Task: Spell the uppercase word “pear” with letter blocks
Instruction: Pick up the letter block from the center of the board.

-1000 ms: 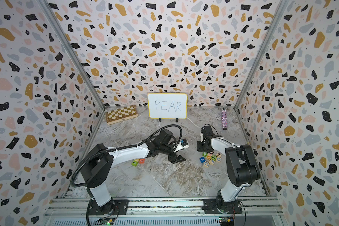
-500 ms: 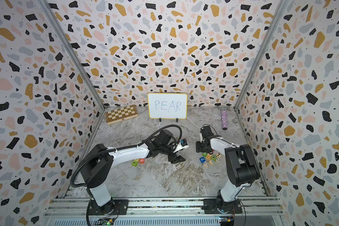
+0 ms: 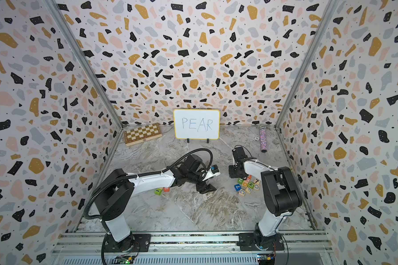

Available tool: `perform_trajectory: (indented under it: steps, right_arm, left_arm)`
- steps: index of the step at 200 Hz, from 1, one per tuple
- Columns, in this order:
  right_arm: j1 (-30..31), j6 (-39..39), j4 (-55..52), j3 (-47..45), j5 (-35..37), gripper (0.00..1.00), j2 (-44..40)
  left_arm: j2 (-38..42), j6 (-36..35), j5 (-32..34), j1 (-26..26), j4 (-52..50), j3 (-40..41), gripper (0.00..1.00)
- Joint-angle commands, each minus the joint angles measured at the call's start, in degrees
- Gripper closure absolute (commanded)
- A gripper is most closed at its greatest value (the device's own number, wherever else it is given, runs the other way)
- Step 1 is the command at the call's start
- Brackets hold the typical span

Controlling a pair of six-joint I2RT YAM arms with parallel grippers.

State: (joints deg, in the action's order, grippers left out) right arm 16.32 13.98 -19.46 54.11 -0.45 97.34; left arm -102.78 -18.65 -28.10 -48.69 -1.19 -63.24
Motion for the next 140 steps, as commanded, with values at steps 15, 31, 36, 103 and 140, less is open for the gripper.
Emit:
perform_trajectory:
  steps: [15,31,36,103,140]
  right_arm:
    - [0.6,-0.1,-2.3,1.2,0.6,0.63,0.5]
    - [0.7,-0.2,-2.1,1.2,0.2,0.64,0.4]
    - [0.7,-0.2,-2.1,1.2,-0.1,0.64,0.4]
    - [2.7,-0.1,-2.3,1.2,0.0,0.64,0.0]
    - [3.4,-0.2,-2.6,2.0,-0.1,0.64,-0.6]
  left_arm:
    - [1.1,-0.1,0.3,-0.4,2.0,0.7,0.26]
    - [1.2,-0.2,0.6,-0.4,2.2,1.0,0.25]
    - [1.3,-0.2,0.7,-0.3,2.3,1.1,0.26]
    - [1.4,-0.4,1.1,-0.4,2.9,1.0,0.26]
    - [1.4,-1.1,1.1,-0.4,2.8,0.8,0.26]
